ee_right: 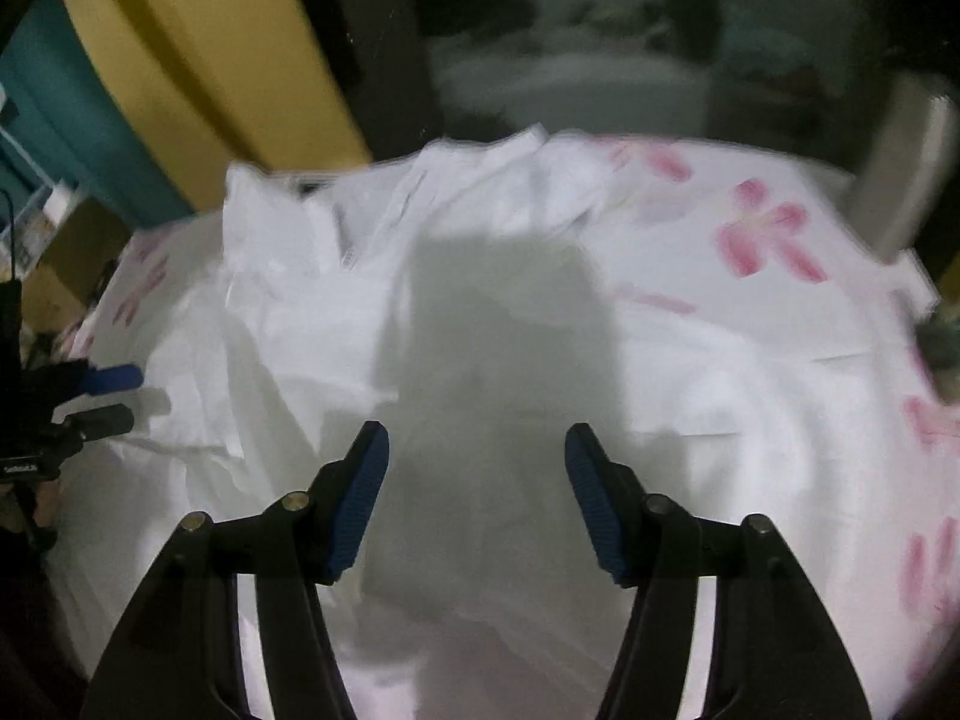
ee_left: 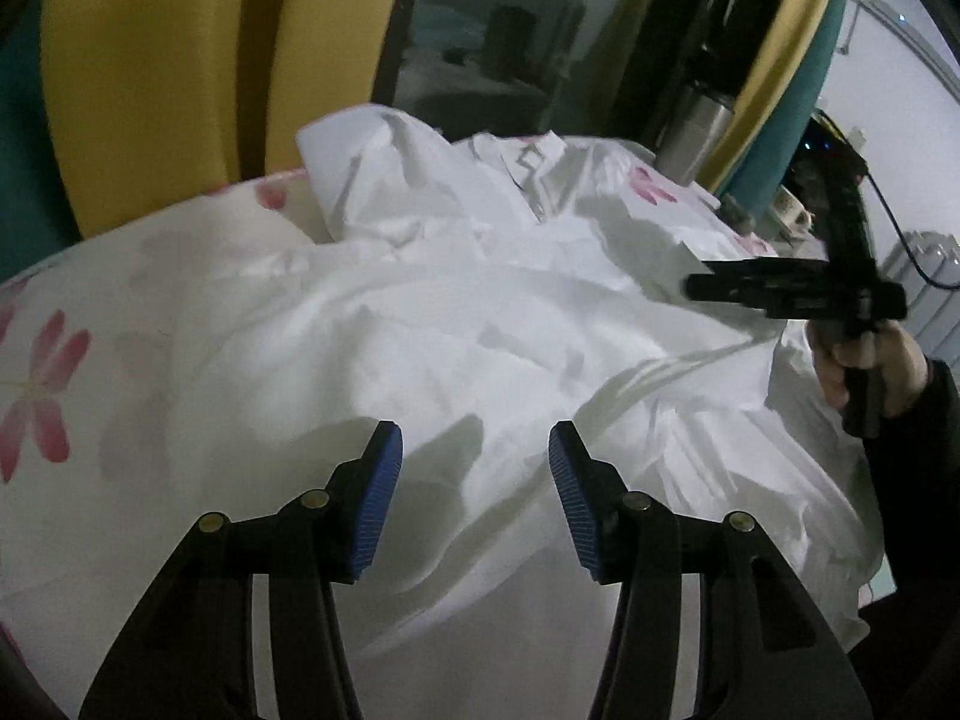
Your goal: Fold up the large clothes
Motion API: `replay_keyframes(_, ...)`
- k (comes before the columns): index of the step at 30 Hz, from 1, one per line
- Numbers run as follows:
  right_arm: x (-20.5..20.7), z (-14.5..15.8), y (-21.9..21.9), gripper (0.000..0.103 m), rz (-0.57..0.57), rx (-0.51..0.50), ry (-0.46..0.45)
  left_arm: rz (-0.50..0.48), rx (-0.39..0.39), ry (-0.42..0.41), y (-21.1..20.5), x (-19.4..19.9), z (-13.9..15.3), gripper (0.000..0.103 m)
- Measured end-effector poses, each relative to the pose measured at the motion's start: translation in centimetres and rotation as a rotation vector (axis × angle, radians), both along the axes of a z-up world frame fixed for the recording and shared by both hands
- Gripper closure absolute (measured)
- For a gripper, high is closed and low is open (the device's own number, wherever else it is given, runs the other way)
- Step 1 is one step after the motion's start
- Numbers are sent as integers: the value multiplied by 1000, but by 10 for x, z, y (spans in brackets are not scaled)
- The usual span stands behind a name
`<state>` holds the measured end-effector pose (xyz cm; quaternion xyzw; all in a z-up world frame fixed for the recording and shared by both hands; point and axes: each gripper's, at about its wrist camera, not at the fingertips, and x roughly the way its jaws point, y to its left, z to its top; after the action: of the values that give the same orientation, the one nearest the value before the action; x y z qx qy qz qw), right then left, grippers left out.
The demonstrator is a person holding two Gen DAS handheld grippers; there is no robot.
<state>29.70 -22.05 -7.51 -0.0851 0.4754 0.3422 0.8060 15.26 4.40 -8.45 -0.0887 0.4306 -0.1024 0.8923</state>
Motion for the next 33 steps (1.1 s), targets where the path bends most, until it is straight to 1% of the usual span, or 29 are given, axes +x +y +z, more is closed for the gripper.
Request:
replay_keyframes(1, 0, -5, 5, 91, 21, -10, 21, -7, 0, 3, -2, 0, -2, 49)
replay_keyframes(2, 0, -5, 8, 98, 28, -17, 23, -15, -3, 5, -4, 1, -3, 49)
replay_keyframes(3, -2, 0, 8, 98, 26, -14, -1, -27, -6, 7, -7, 4, -3, 49)
replay_keyframes(6, -4, 39, -1, 98, -28, 28, -136, -50, -7, 1, -14, 9, -1, 49)
replay_keyframes(7, -7, 62, -8, 98, -53, 52, -214, -54, -5, -2, -17, 11, 0, 49)
replay_keyframes(8, -8, 75, -13, 98, -71, 60, -265, -56, -3, -5, -18, 13, 2, 49)
replay_keyframes(10, -17, 107, -29, 98, -113, 75, -411, -70, 2, -17, -25, 18, 6, 49)
replay_keyframes(12, -23, 123, -45, 98, -150, 86, -501, -81, 7, -26, -31, 22, 7, 49)
replay_keyframes(13, -25, 125, -54, 98, -172, 89, -522, -83, 11, -27, -35, 26, 5, 49)
replay_keyframes(15, -24, 114, -69, 98, -207, 77, -500, -66, 21, -4, -37, 34, -4, 49)
replay_keyframes(17, -24, 89, -84, 98, -240, 53, -440, -68, 13, 35, -41, 40, -13, 49)
replay_keyframes(18, -24, 75, -91, 97, -258, 38, -401, -81, 13, 43, -44, 40, -16, 49)
replay_keyframes(19, -25, 60, -100, 97, -281, 29, -356, -89, 29, 38, -47, 38, -15, 49)
replay_keyframes(21, -28, 33, -113, 97, -309, 3, -264, -115, 25, 52, -51, 38, -14, 49)
replay_keyframes(22, -30, 16, -122, 97, -321, -24, -206, -114, 37, 56, -52, 37, -14, 49)
replay_keyframes(24, -31, -2, -140, 96, -334, -32, -134, -106, 63, 60, -50, 37, -13, 49)
replay_keyframes(25, -33, -6, -145, 95, -338, -27, -121, -95, 73, 61, -47, 38, -12, 49)
replay_keyframes(26, -36, -8, -150, 90, -343, -22, -116, -85, 78, 58, -45, 39, -11, 49)
replay_keyframes(27, -39, -7, -156, 82, -348, -16, -119, -70, 85, 53, -40, 40, -10, 49)
replay_keyframes(28, -40, -6, -160, 77, -357, -24, -120, -52, 95, 50, -35, 43, -8, 49)
replay_keyframes(29, -40, -6, -162, 70, -365, -33, -119, -35, 110, 47, -30, 47, -7, 49)
replay_keyframes(30, -39, -5, -164, 68, -373, -38, -120, -25, 122, 45, -26, 52, -7, 49)
replay_keyframes(33, -38, -2, -168, 68, -392, -49, -127, 24, 140, 57, -13, 64, -7, 49)
